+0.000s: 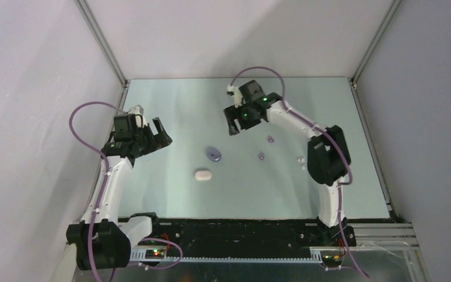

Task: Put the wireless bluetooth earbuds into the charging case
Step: Pick up the charging case at the center of the board.

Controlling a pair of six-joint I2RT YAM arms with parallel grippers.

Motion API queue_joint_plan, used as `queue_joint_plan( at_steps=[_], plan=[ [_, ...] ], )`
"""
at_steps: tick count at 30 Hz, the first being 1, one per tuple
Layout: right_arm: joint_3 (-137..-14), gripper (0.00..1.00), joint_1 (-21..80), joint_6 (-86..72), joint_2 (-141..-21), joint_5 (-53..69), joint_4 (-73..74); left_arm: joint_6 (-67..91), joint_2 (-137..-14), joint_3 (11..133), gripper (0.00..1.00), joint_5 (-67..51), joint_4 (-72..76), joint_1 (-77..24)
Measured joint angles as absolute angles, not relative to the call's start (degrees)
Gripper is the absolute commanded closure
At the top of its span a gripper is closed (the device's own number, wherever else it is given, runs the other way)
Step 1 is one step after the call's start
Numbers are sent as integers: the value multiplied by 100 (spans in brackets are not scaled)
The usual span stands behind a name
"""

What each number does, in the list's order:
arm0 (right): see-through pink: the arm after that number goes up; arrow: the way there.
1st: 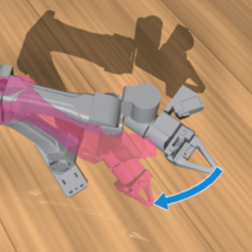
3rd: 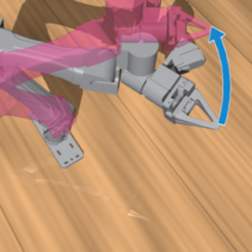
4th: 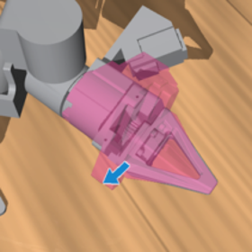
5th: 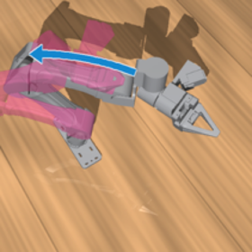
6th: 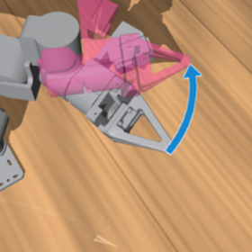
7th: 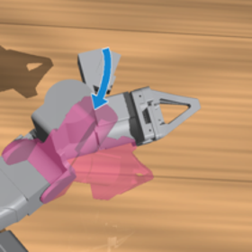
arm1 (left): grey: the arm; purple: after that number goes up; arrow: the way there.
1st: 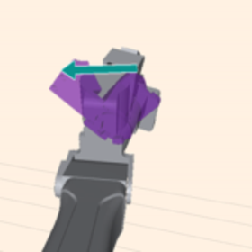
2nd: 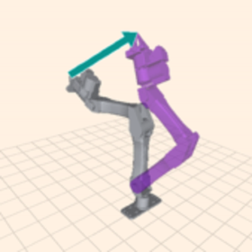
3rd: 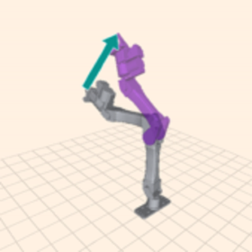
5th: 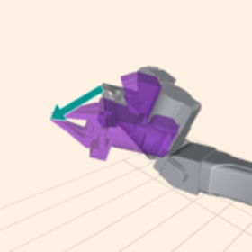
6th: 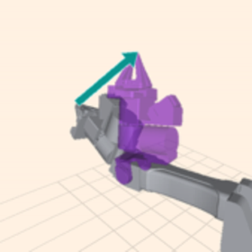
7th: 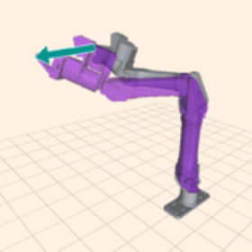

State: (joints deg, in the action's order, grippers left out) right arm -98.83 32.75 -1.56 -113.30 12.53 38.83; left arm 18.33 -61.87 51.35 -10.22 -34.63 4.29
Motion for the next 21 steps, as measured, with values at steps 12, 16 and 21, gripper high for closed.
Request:
queue_joint_plan(
  at_steps=[12,16,21],
  plan=[
    [-10193,17,4359,666,-12344,1350,3642,1997,-6123,4934,3,-1096,-3474,572],
    [-10175,17,4434,794,-12344,1367,3391,2078,-6125,4934,3,-1096,-3465,670],
    [-9990,17,4523,967,-12344,1363,3205,2104,-6204,4934,4,-1184,-3494,696]
  ],
)
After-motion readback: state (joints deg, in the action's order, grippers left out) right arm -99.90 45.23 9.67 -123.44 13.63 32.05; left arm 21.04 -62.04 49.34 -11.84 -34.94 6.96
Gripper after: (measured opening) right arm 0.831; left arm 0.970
